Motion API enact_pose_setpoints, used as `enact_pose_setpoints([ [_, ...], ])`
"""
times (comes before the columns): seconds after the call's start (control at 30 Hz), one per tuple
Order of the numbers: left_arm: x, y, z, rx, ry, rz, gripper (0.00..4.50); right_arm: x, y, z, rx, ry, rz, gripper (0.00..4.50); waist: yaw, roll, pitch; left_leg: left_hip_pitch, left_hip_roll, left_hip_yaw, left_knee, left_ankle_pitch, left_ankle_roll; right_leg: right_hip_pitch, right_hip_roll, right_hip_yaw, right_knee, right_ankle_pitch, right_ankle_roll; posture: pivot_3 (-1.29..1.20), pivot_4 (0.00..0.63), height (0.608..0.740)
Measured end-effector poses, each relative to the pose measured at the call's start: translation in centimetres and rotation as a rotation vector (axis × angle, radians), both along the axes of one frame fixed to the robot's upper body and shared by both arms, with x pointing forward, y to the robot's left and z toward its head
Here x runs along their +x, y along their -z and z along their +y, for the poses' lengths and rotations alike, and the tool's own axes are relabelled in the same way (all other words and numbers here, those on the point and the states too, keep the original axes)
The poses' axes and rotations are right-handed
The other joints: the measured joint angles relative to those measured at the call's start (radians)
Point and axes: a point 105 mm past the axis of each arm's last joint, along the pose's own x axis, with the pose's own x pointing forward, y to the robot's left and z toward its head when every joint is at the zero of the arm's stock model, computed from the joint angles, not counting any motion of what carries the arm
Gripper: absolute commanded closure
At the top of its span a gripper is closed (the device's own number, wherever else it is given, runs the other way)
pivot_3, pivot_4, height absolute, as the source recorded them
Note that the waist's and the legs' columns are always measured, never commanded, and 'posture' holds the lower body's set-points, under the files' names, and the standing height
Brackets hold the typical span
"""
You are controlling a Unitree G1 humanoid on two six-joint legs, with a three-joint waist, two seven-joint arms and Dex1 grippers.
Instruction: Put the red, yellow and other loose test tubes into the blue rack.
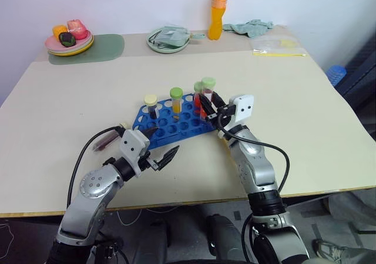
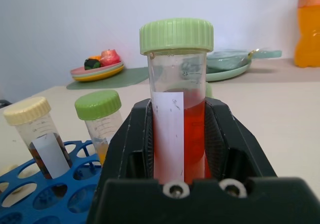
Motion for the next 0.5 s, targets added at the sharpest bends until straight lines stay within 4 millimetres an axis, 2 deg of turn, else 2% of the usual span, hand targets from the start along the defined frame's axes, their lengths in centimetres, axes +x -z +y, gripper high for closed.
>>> enact_pose_setpoints([
  [0.13, -0.06, 0.07, 0.03, 0.009, 0.007, 0.005, 0.0, -0.28, 0.67, -0.54, -0.007, 0.01, 0.012, 3.33, 0.0, 0.0, 0.0, 0.0, 0.0, 0.0, 0.0, 0.0, 0.0, 0.0, 0.0, 0.0, 0.0, 0.0, 0.0, 0.0, 0.15, 0.74],
  [0.5, 0.09, -0.32, -0.2, 0.01, 0.02, -0.008, 0.0, -0.11, 0.86, -0.17, -0.035, 0.023, -0.03, 3.33, 0.0, 0.0, 0.0, 0.0, 0.0, 0.0, 0.0, 0.0, 0.0, 0.0, 0.0, 0.0, 0.0, 0.0, 0.0, 0.0, 0.15, 0.74],
])
